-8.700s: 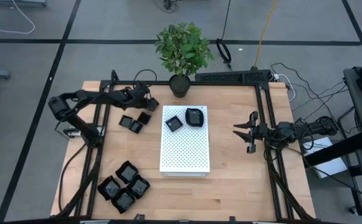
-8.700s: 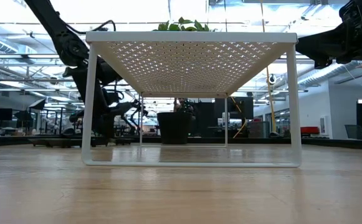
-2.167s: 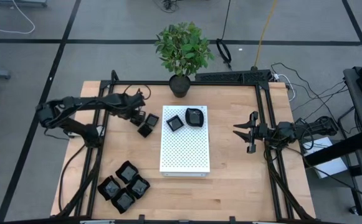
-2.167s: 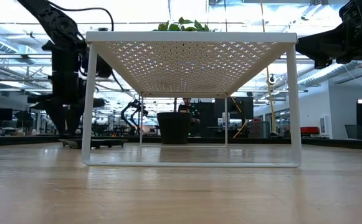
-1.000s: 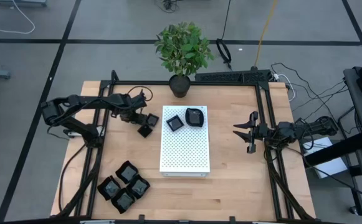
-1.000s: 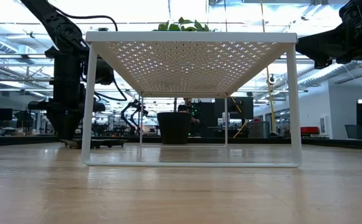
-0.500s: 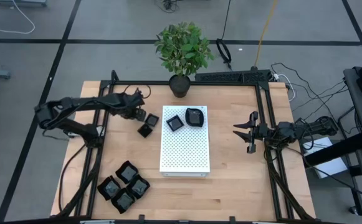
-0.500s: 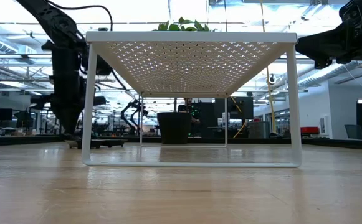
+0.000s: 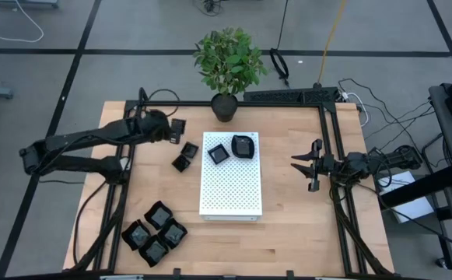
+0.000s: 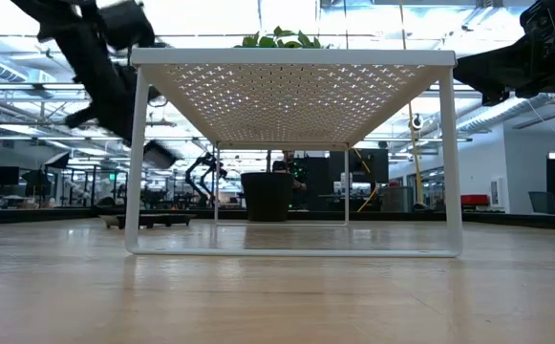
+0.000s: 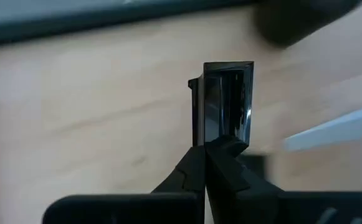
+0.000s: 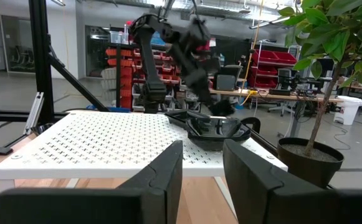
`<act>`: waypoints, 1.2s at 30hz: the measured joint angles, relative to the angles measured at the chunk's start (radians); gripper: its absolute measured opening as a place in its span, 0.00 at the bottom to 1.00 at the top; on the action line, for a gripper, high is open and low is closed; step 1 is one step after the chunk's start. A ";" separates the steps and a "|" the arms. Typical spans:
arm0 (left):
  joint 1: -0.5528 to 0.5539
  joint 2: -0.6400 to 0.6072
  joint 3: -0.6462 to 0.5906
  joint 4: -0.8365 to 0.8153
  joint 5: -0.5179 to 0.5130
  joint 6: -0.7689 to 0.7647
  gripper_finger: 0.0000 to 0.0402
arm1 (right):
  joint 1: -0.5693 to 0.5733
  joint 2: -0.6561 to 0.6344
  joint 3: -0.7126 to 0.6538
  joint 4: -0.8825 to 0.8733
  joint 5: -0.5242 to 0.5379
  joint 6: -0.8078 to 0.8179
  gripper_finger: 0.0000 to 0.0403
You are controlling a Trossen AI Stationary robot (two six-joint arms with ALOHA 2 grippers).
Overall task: Pick & Place Mini shaped plates
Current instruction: Stack the black square plate on top of the the black square plate on the shelf
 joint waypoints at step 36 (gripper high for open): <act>-0.292 0.450 0.613 -0.194 0.280 0.400 0.00 | 0.000 0.000 0.000 0.000 0.000 0.000 0.25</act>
